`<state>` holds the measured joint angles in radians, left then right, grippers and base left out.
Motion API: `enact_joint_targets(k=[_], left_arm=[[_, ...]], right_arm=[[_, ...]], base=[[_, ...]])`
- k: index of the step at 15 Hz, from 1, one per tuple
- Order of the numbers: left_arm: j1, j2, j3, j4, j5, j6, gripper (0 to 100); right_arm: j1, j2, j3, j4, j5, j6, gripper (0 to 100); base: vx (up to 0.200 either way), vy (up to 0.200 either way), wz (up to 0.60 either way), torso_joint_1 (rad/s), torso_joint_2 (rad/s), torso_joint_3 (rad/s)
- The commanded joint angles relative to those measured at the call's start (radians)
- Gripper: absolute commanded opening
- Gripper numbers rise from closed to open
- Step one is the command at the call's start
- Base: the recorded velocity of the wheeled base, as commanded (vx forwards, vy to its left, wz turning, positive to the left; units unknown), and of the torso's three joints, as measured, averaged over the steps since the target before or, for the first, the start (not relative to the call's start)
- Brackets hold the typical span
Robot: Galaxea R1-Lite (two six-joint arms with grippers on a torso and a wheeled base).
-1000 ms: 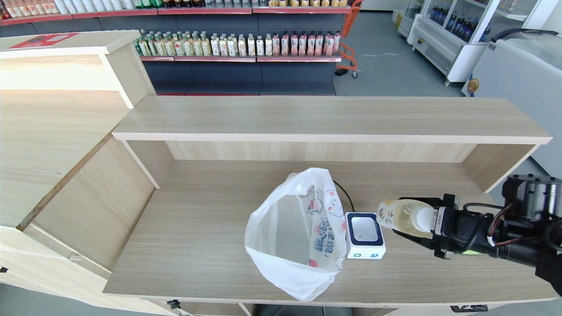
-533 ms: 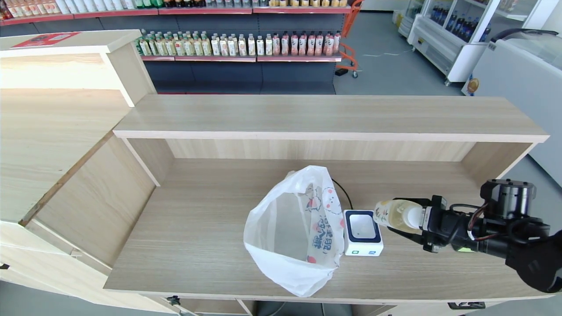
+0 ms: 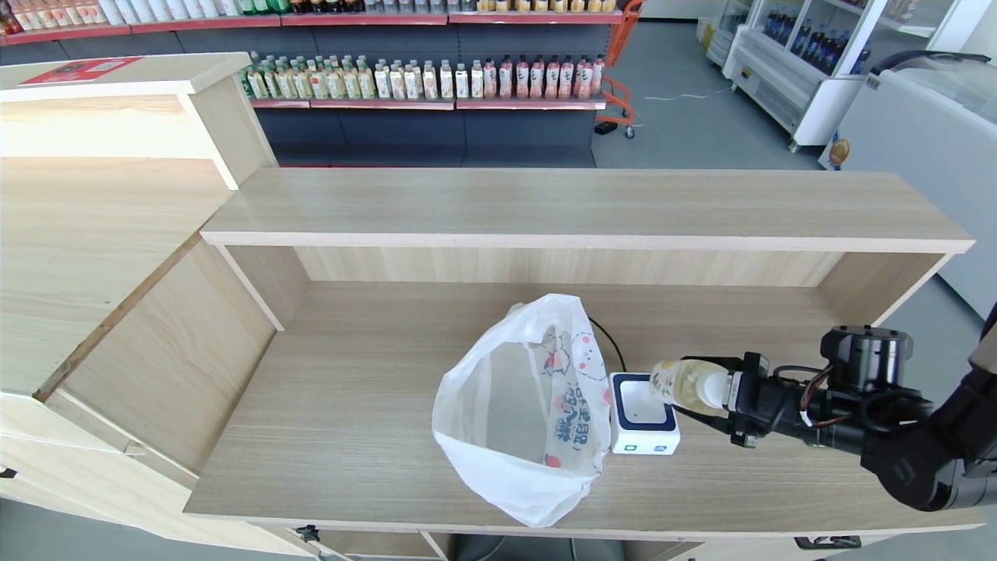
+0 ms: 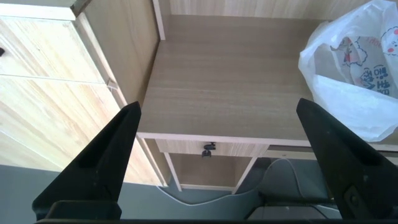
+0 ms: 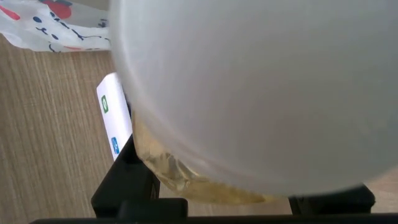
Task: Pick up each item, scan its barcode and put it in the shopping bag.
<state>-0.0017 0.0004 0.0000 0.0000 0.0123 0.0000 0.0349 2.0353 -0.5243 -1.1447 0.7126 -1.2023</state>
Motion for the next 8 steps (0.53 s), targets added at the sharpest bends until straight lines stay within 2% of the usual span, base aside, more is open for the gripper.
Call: enact_joint_targets(k=[1,8], left_arm=[[0.0,0.0,0.0,0.0,0.001,0.0,100],[0.0,0.0,0.0,0.0,0.0,0.0,100]], right_arm=[[0.008,0.043,-0.017,-0.006,0.001,0.003,0],[0.049,0.126,-0.128,-0.009,0.021,0.023,0]], base=[[0.0,0.0,0.0,0.0,0.0,0.0],[0.0,0.0,0.0,0.0,0.0,0.0]])
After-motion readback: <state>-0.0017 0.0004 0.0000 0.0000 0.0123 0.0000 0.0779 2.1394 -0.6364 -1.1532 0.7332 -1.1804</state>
